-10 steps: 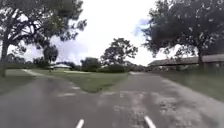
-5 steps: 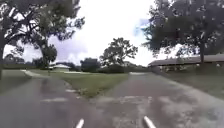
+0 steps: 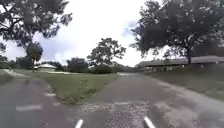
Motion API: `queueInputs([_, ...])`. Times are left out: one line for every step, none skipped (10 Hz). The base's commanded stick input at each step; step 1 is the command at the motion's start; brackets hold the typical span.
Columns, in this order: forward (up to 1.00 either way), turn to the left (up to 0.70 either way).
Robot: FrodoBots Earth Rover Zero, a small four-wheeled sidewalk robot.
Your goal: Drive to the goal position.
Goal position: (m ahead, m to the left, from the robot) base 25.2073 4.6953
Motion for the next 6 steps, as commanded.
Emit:
queueInputs([0.7, -0.35])
queueInputs([0.7, -0.35])
queueInputs([0.7, -0.35])
queueInputs([0.7, -0.35])
queueInputs([0.7, -0.35])
queueInputs([0.7, -0.35])
